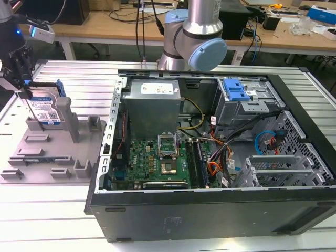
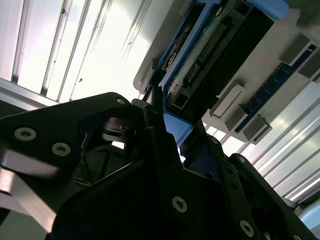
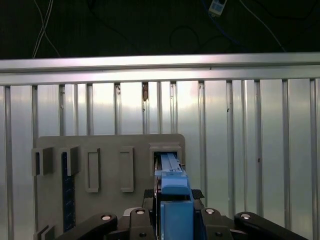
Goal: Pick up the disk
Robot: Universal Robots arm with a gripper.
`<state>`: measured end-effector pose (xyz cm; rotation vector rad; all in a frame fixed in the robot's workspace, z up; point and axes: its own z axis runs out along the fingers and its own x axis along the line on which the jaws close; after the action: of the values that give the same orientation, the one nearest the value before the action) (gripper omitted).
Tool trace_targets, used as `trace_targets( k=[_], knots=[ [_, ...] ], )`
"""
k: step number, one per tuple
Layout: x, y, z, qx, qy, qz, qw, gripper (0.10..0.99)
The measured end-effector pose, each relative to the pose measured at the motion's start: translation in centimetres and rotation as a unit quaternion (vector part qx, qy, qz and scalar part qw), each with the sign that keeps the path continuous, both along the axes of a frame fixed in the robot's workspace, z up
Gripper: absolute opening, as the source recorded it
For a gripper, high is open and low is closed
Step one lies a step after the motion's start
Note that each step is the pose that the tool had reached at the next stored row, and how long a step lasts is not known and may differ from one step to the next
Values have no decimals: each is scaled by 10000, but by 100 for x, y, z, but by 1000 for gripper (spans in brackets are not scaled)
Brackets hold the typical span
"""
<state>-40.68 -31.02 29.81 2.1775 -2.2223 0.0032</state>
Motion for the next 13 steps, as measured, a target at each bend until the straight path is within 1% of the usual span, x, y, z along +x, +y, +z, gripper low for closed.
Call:
trace_targets(
  k=[13],
  knots=[
    [0,-7,0,0,0,0,10000,365]
  ],
)
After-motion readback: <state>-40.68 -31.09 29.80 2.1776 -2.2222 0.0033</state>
